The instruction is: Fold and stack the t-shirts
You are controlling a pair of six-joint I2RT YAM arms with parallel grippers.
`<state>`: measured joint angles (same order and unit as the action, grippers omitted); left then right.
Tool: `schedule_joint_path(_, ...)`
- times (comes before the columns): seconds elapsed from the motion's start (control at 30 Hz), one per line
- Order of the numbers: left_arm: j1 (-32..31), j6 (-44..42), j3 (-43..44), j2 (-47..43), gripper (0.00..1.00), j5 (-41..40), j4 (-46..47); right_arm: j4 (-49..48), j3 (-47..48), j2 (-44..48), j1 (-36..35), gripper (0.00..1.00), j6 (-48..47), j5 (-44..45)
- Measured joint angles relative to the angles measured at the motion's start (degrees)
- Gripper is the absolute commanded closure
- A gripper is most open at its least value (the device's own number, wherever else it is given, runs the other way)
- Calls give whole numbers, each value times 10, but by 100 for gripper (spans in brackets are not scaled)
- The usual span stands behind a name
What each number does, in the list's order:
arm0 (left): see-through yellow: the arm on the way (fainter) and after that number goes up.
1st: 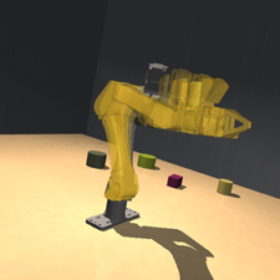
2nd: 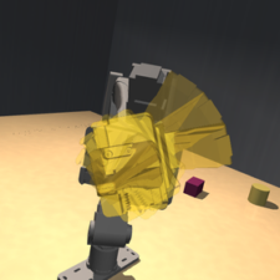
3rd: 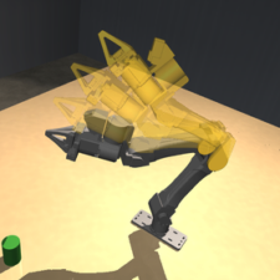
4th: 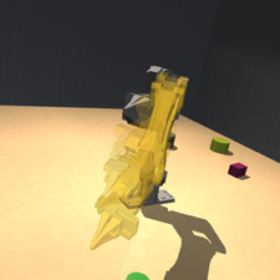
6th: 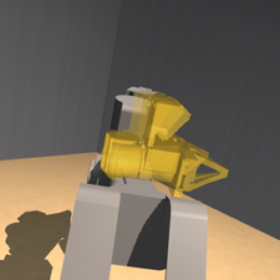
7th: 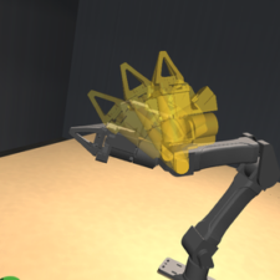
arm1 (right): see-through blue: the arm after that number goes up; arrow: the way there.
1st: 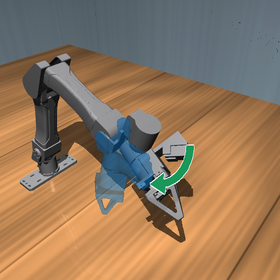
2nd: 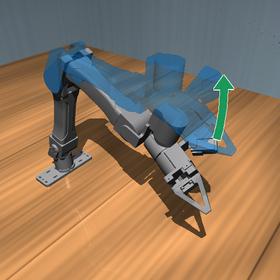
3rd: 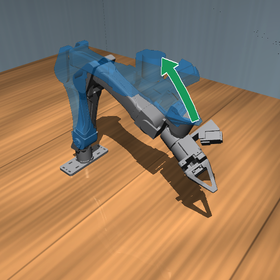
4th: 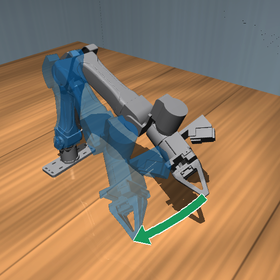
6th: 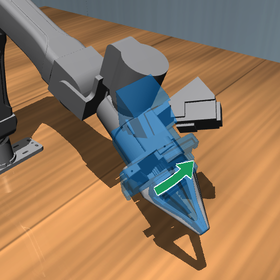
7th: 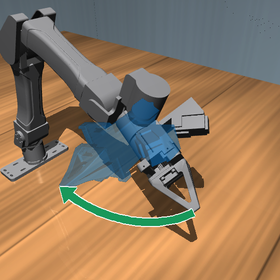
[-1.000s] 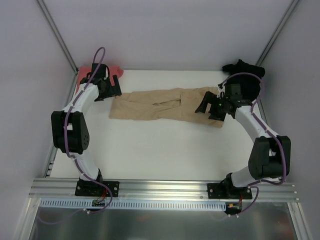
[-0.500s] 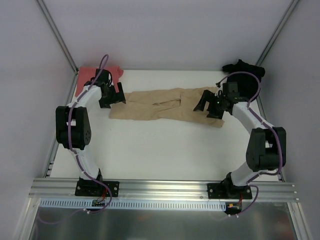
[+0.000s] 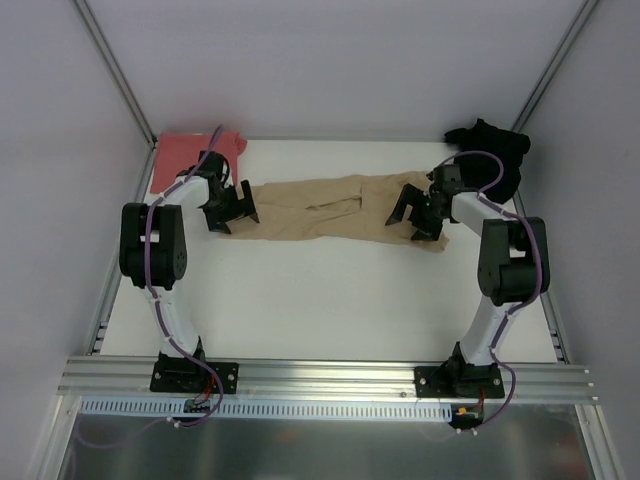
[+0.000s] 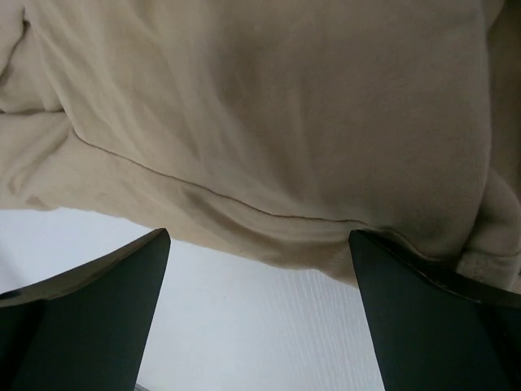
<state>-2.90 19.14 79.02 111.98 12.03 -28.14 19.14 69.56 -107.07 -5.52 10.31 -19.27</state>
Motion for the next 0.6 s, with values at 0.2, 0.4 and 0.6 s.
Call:
schedule_joint_path(0.2,0,9,7,14,6,11,-1,5,40,-29,16,0,8,8)
schedule_joint_path(0.4,0,11,7,14,5,13,0,3,75,-55,51,1,20,0)
schedule_joint_path(0.6,0,11,8,16,7,13,0,-3,77,-60,76,1,31,-15)
